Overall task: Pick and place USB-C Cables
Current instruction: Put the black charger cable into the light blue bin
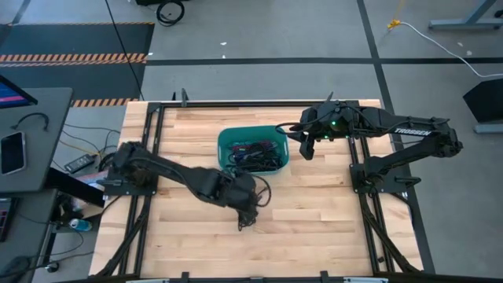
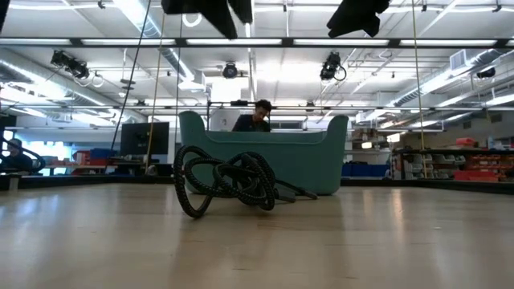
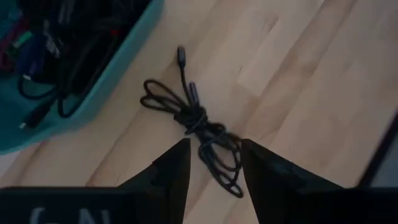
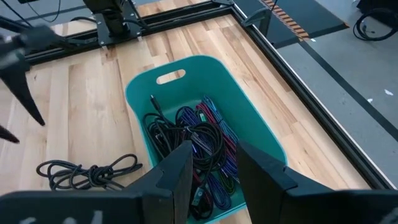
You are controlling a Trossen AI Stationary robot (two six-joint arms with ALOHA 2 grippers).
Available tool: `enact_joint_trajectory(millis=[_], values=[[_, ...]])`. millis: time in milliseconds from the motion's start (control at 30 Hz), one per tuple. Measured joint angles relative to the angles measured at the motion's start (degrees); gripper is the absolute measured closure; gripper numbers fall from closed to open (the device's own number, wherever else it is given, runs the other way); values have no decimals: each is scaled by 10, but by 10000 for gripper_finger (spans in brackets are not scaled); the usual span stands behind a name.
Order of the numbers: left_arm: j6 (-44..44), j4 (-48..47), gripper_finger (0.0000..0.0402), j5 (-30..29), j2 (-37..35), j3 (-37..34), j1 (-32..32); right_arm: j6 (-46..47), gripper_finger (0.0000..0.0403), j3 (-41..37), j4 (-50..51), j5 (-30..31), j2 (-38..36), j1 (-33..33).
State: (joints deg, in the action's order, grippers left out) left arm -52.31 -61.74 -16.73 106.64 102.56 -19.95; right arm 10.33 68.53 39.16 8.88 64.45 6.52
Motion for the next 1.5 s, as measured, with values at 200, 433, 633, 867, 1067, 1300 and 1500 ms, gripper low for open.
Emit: enact_joint_trajectory(millis=[200, 433, 633, 867, 1067, 1300, 1500], values=[[-22, -3, 241, -1, 54, 0, -2, 0, 273, 0, 2, 0, 0, 0], [-97, -36, 241, 10, 93, 0, -2, 0, 273, 0, 4, 0, 0, 0], [-146, -51, 241, 24, 111, 0, -9, 0, 273, 0, 6, 0, 0, 0], [-179, -60, 241, 24, 120, 0, -18, 0, 273, 0, 8, 0, 0, 0], [-180, -58, 241, 24, 120, 0, -18, 0, 273, 0, 8, 0, 0, 0], [-180, -49, 216, 24, 120, 0, -20, 0, 273, 0, 8, 0, 0, 0], [-180, -41, 171, 24, 120, 0, -29, 0, 273, 0, 8, 0, 0, 0]])
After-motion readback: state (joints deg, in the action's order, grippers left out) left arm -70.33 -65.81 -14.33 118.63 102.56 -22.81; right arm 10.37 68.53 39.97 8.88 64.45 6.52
